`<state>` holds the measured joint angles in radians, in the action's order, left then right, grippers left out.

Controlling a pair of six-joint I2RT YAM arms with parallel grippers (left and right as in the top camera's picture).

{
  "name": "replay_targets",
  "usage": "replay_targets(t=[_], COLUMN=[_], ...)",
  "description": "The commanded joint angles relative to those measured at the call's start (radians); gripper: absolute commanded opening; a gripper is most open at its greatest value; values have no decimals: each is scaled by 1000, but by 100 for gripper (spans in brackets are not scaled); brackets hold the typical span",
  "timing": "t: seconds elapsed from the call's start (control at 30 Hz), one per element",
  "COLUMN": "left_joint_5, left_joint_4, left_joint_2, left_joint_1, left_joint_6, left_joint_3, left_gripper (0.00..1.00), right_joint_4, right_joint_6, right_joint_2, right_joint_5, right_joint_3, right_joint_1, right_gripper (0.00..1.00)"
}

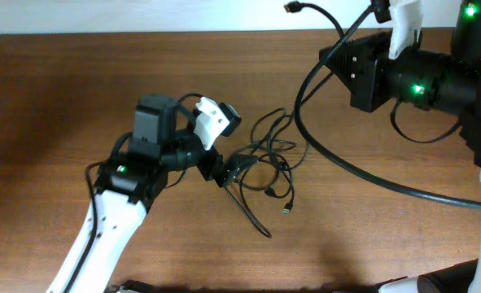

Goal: Untangle cables

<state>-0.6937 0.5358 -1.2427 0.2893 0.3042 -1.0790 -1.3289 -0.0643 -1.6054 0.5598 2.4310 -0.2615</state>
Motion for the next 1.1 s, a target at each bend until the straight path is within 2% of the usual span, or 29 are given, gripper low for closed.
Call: replay_targets(t=[0.0,0.1,0.17,0.27,0.33,0.37,0.4,0.43,0.53,0.6,0.63,0.77,0.9,0.93,1.07], left_joint_5=[-186,-264,-270,-269,-267,-264,-252,-253,-253,-252,-209,-147,-147,-147,-158], left_joint_4=[-5,-64,-153,-183,-176,-176,-176,-176,-176,-177,-177,-177,-179,-180,-180], left_joint_2=[-102,-145,-145,-148,-159,-166,-174,-186,-212,-229,-247,-327,-380,-380,-380], left_joint_1=[-3,-3,-3,-2,-2,-2,-2,-2,-2,-2,-2,-2,-2,-3,-13], left_joint_6=[26,27,27,27,27,27,26,26,-8,-8,-8,-8,-8,-8,-58], left_joint_3=[-2,-2,-2,-2,-2,-2,-2,-2,-2,-2,-2,-2,-2,-2,-3], left_gripper=[99,99,99,99,87,84,85,92,98,89,79,54,4,0,0], right_joint_4=[33,32,32,40,45,45,44,44,44,47,51,51,50,49,13], right_joint_6=[-23,-23,-23,-23,-23,-23,-22,-22,-22,-22,-22,-19,-19,-19,-19], right_joint_2=[4,4,4,4,4,4,4,4,4,4,4,4,4,4,4], right_joint_5=[60,61,62,88,97,103,116,126,126,129,130,155,150,137,-3], right_joint_3=[19,19,19,19,19,19,19,19,19,19,19,19,19,19,19], right_joint_1=[0,0,0,0,0,0,0,0,0,0,0,0,0,0,1], right_gripper=[4,4,4,4,4,4,4,4,4,4,4,4,4,4,4])
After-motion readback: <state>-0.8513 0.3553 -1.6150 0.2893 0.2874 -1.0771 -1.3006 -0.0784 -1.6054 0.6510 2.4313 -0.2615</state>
